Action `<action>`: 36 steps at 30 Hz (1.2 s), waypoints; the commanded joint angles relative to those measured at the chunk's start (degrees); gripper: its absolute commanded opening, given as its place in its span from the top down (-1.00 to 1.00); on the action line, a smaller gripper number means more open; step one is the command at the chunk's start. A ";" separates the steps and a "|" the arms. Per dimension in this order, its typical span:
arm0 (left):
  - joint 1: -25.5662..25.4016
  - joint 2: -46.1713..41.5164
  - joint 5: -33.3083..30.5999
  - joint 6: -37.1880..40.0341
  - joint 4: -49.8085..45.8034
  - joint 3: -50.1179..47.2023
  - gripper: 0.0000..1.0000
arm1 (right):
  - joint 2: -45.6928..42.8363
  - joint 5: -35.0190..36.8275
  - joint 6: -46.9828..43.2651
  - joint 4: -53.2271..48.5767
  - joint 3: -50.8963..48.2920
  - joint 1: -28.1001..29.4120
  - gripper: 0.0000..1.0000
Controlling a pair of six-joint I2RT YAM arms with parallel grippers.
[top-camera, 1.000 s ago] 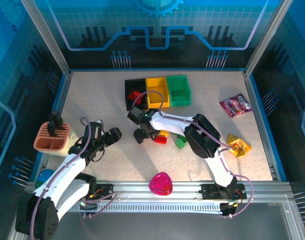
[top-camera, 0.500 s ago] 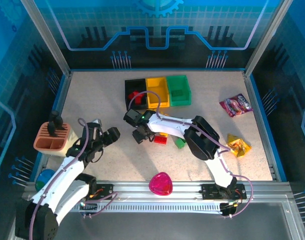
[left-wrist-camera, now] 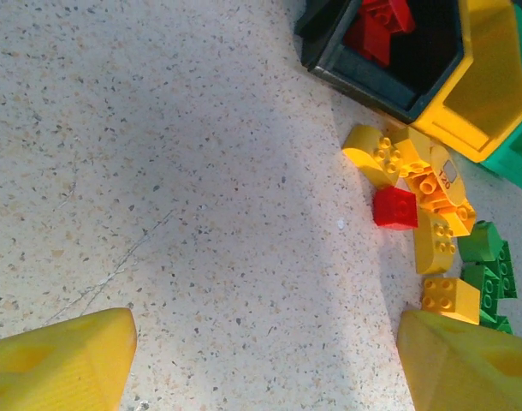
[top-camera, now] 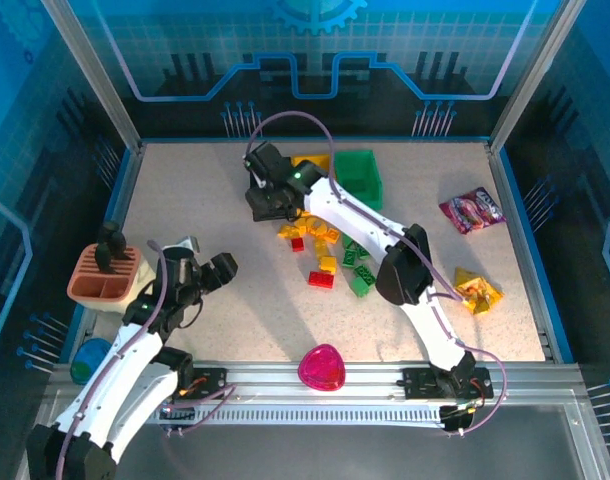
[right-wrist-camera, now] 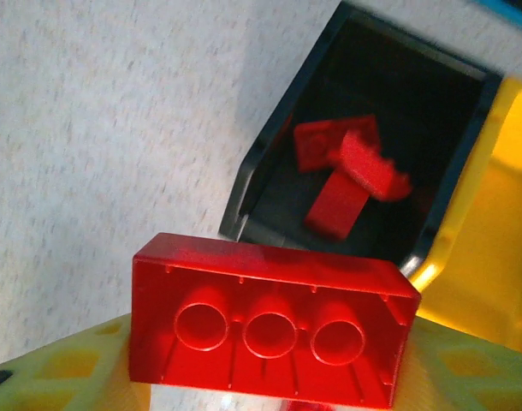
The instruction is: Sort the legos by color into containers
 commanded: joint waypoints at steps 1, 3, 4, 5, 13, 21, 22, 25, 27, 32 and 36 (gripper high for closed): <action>-0.25 -1.35 1.33 1.05 -2.66 2.42 -0.61 | 8.17 -2.44 -2.75 -4.88 9.37 -2.21 -0.15; -0.36 -1.44 1.40 0.87 -2.75 2.82 -0.61 | 11.36 -4.74 -3.28 -4.47 14.13 -3.33 -0.27; -0.43 -1.45 1.48 0.87 -2.76 3.08 -0.61 | 12.61 -6.17 -3.57 -4.25 15.98 -3.83 -0.54; -0.54 -1.45 1.54 0.87 -2.85 3.29 -0.61 | 13.23 -6.38 -3.67 -4.21 16.95 -4.21 -0.91; -5.11 0.13 -1.01 2.79 -3.13 4.72 -0.61 | -0.74 -5.79 -3.47 4.23 -1.91 -4.46 -0.99; -14.02 9.59 -1.78 6.42 0.50 7.22 -0.62 | -16.13 -4.71 -2.06 12.33 -24.11 -4.95 -0.99; -15.15 11.35 -1.61 6.93 1.24 7.62 -0.62 | -18.11 -4.86 -1.75 13.28 -26.74 -5.14 -0.99; -18.20 16.56 -0.89 8.21 3.60 9.26 -0.62 | -22.75 -5.46 -0.92 15.41 -33.45 -5.90 -0.99; -20.05 20.12 -0.22 9.04 4.78 10.71 -0.62 | -25.60 -5.63 -0.23 16.75 -37.55 -6.60 -0.99; -25.41 30.81 0.26 13.53 5.35 16.84 -0.62 | -32.35 -7.99 2.09 20.67 -47.98 -9.35 -0.99; -28.21 39.55 0.76 15.11 3.49 23.26 -0.71 | -36.79 -8.32 3.29 22.65 -54.58 -11.25 -0.99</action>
